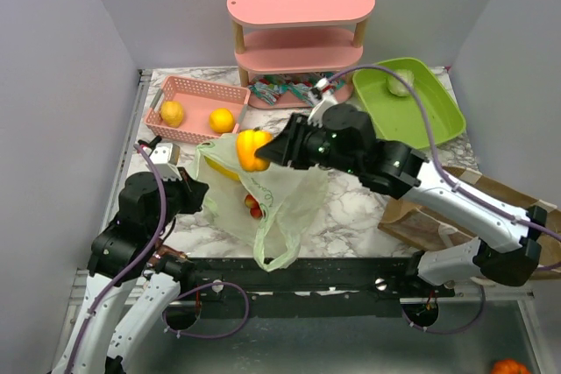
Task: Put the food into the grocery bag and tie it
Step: Place the fake vegetable into the grocery bag.
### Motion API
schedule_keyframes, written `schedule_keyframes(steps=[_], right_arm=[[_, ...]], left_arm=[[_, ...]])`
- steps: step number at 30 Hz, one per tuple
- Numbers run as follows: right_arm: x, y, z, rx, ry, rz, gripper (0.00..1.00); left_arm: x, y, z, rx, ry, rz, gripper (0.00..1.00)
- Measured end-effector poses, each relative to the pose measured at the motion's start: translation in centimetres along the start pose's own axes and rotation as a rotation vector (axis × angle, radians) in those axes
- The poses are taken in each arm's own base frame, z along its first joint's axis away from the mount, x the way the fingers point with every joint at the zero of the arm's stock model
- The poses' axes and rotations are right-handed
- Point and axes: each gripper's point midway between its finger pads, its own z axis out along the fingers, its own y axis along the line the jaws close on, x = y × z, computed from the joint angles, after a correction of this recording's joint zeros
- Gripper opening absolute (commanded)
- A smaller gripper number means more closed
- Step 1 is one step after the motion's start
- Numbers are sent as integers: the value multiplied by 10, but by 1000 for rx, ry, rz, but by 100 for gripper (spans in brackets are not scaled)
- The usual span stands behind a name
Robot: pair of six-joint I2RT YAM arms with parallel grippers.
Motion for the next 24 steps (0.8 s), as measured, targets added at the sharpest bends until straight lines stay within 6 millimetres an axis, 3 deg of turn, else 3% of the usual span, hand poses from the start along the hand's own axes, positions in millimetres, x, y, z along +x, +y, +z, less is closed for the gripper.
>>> schedule_keyframes(steps=[4, 11, 24], right_arm=[[50, 14, 17, -12, 115, -40, 1], [101, 14, 36, 5, 224, -77, 1], [129, -10, 64, 93, 268, -100, 1]], left_arm=[[-11, -5, -8, 6, -7, 4, 0], [-21, -11, -20, 20, -24, 14, 0], [-8, -18, -24, 65, 32, 13, 0]])
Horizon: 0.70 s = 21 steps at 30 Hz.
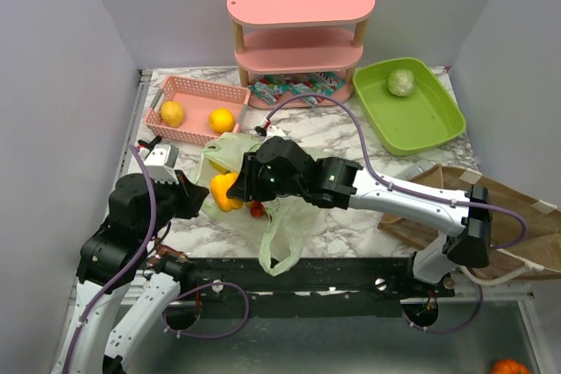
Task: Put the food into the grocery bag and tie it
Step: Place the fake vegetable into the grocery bag.
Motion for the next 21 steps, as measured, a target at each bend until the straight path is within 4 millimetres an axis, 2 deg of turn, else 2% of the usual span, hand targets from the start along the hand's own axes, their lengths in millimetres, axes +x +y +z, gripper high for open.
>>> schedule_keyframes(steps=[6, 14, 21], right_arm=[[-5, -19, 20, 112, -30, -50, 1], [-25, -25, 42, 196, -99, -137, 1], [-33, -33, 66, 269, -116, -204, 1]], left_arm=[[2, -5, -4, 32, -2, 2, 0], [5, -9, -13, 69, -25, 9, 0], [27, -7, -4, 98, 13, -3, 0]])
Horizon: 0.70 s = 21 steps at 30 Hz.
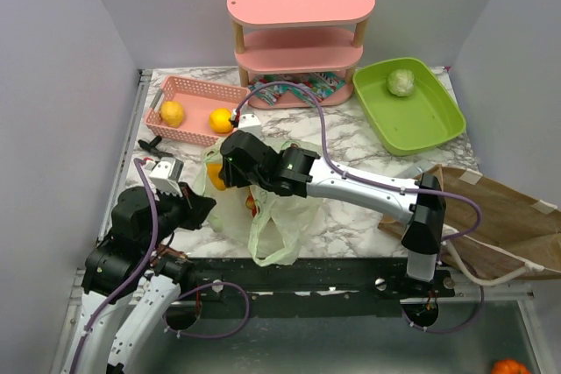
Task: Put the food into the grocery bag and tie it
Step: Place the fake vegetable into the grocery bag.
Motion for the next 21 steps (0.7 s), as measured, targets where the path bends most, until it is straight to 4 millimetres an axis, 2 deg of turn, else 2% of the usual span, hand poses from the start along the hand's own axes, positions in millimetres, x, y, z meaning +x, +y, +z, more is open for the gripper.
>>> schedule_keyframes(steps=[5, 8, 10, 15, 19, 21], right_arm=[[-3, 0, 8, 14, 3, -25, 7], [-7, 0, 10, 13, -3, -35, 19], [-9, 0, 9, 13, -6, -37, 37], [-11, -2, 9, 16, -6, -43, 53], [-10, -2, 9, 13, -1, -44, 76], [-9, -1, 9, 9, 4, -42, 82]], left_arm=[[16, -1, 12, 52, 19, -19, 0], [20, -1, 15, 60, 27, -29, 0], [18, -3, 15, 65, 17, -31, 0], [14, -4, 15, 67, 2, -36, 0], [13, -2, 15, 60, -3, -45, 0], [13, -1, 15, 55, -6, -49, 0]])
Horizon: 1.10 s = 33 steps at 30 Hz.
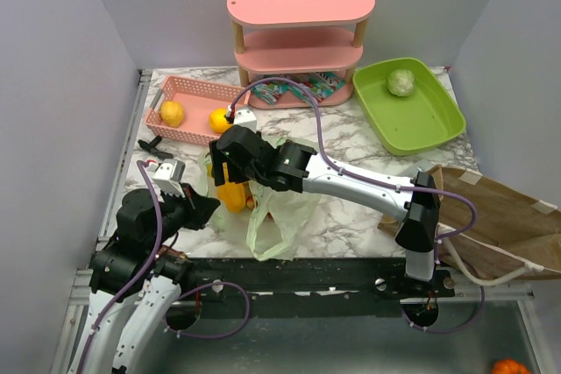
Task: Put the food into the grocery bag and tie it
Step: Place the fake vegetable into the grocery bag.
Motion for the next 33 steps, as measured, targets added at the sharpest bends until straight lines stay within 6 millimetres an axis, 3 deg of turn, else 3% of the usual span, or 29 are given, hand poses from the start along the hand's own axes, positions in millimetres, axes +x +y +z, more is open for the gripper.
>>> schedule_keyframes(steps=[8, 15, 19, 25, 33], right_arm=[[12, 1, 1, -17, 39, 4, 80], [69, -11, 1, -42, 209, 26, 75], [84, -12, -2, -51, 271, 37, 79], [82, -40, -10, 87, 269, 7, 88], [50, -111, -21, 355, 192, -30, 88]], left_arm=[[-3, 3, 1, -14, -14, -8, 0], [-2, 4, 2, -13, -11, -14, 0], [-4, 3, 3, -11, -14, -14, 0], [-4, 2, 3, -6, -15, -13, 0], [-4, 2, 3, -5, -14, -14, 0]])
